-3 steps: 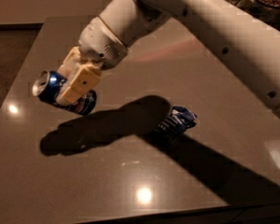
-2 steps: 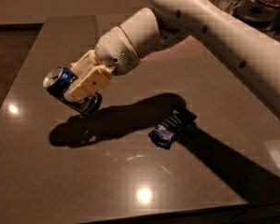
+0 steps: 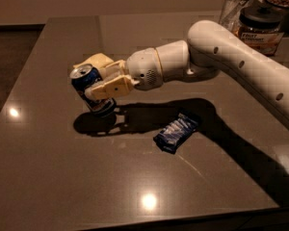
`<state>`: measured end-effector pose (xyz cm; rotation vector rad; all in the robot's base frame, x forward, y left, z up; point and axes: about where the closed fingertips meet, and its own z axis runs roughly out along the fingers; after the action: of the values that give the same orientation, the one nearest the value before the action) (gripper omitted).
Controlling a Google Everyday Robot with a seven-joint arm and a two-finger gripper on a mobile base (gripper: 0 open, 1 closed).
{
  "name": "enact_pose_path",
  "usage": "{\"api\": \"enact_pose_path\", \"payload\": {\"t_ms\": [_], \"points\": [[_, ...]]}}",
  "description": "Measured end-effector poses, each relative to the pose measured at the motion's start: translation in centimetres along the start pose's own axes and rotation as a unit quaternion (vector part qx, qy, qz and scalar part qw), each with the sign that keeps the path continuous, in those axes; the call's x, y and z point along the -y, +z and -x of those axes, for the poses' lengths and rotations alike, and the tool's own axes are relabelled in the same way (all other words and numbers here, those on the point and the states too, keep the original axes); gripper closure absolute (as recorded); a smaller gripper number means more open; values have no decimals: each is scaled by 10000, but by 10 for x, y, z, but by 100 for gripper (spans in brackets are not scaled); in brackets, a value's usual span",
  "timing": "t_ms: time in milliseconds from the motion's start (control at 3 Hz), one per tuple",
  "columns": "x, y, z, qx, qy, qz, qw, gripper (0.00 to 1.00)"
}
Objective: Place pepsi can upright
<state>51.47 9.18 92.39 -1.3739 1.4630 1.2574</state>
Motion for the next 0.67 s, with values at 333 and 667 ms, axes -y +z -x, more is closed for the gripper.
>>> {"api": "enact_pose_path", "payload": {"t_ms": [333,667], "points": [[9,-11,-7,339,130,-242,9990,100],[15,-19,-12,648,139,-475,9967,82]]}}
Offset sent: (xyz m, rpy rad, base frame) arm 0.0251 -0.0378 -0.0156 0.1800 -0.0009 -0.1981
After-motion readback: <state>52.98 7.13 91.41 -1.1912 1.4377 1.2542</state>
